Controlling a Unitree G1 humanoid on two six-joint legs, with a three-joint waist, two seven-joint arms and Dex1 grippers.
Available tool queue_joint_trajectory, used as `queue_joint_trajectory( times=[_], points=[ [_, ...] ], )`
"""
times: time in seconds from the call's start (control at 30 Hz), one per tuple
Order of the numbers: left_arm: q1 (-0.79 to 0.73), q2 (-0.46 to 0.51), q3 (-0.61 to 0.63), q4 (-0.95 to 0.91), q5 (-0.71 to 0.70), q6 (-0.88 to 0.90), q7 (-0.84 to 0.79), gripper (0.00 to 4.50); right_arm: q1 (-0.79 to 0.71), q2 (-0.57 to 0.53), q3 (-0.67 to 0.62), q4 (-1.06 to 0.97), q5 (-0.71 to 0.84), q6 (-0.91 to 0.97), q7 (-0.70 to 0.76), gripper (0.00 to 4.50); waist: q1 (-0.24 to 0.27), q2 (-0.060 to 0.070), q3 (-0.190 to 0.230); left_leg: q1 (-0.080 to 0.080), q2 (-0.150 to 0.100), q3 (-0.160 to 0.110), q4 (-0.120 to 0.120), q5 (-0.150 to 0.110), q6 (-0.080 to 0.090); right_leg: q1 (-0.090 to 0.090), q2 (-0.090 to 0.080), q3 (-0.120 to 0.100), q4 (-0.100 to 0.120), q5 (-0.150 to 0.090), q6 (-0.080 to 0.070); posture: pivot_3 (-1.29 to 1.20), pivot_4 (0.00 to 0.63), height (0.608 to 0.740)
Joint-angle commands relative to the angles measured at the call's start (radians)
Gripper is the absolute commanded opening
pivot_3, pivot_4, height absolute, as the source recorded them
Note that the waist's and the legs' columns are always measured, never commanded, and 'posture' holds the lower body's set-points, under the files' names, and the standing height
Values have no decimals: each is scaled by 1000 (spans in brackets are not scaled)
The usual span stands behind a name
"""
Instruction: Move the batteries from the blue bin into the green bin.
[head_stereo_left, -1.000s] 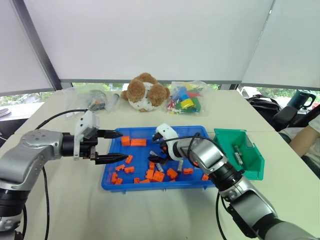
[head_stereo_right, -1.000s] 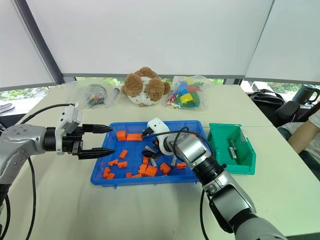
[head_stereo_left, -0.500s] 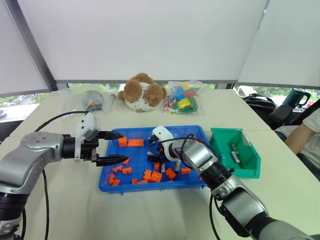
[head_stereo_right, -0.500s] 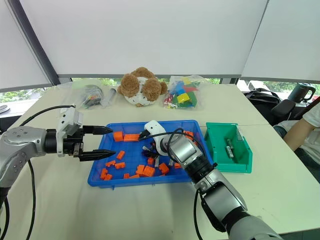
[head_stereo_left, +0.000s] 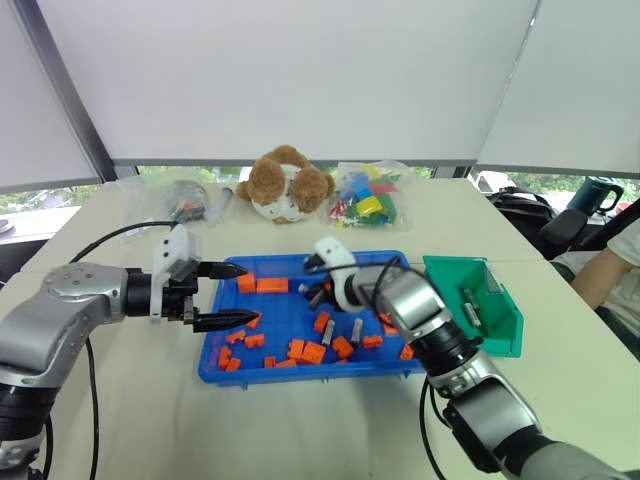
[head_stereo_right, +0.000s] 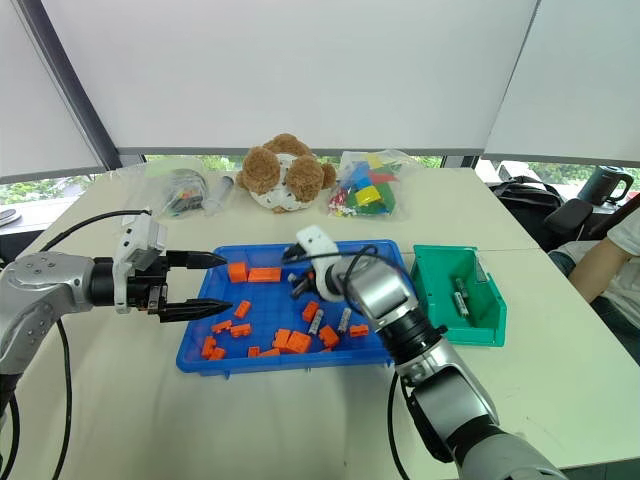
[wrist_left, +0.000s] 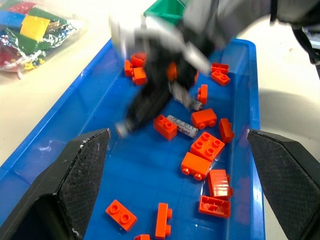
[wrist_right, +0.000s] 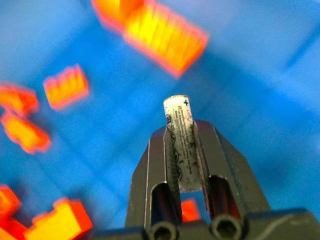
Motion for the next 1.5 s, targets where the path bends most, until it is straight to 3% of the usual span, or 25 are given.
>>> queue_joint_trajectory(
  times=[0.03,0.13,0.4,0.6,0.67,0.73,0.9,1.07,1.17,1.5],
  points=[
    [-19,-6,6,-12,-4,-11,-7,4500,-34,-137,-174,-186,26,92,-17,20,7,0,0,0,0,0,0,0,0,0,0,0,0,0,0,0,150,733],
    [-28,-14,-4,-3,-1,-14,-13,4500,20,-306,-229,-255,26,144,-3,20,15,-1,0,0,0,0,0,0,0,0,0,0,-1,0,0,0,150,733],
    [-48,-25,-21,20,9,-21,-32,4500,251,-633,-321,-319,53,136,72,20,16,0,0,0,0,1,-1,0,0,0,0,1,-2,0,0,0,150,733],
    [-77,-39,-42,46,25,-29,-45,4500,398,-711,-313,-303,83,53,132,20,12,0,0,1,0,1,-1,0,0,0,0,1,-2,0,0,0,150,733],
    [-81,-42,-43,50,29,-29,-47,4500,417,-716,-315,-296,89,30,142,1116,13,0,0,1,0,1,-1,0,0,0,0,1,-2,0,0,0,150,733],
    [-83,-41,-42,52,30,-29,-50,4500,427,-720,-318,-289,92,15,148,1807,15,0,0,1,0,1,-1,0,0,0,0,1,-2,0,0,0,150,733],
    [-85,-40,-43,54,33,-29,-53,4500,420,-744,-314,-290,110,-19,183,4448,21,0,0,1,0,1,0,0,0,0,0,1,-2,0,0,0,150,733],
    [-95,-45,-47,62,39,-29,-58,4500,341,-735,-294,-382,211,-92,316,4448,21,0,0,1,0,1,0,0,0,1,0,1,-2,0,0,0,150,733],
    [-105,-50,-51,70,46,-33,-64,4500,286,-687,-216,-434,267,-124,390,4448,18,0,0,1,0,0,0,0,0,1,1,1,-2,0,0,0,150,733],
    [-115,-45,-43,66,47,-32,-61,4500,190,-500,121,-295,128,-301,415,4448,24,0,0,1,0,0,1,0,0,1,0,1,-2,0,0,0,150,733]
  ],
)
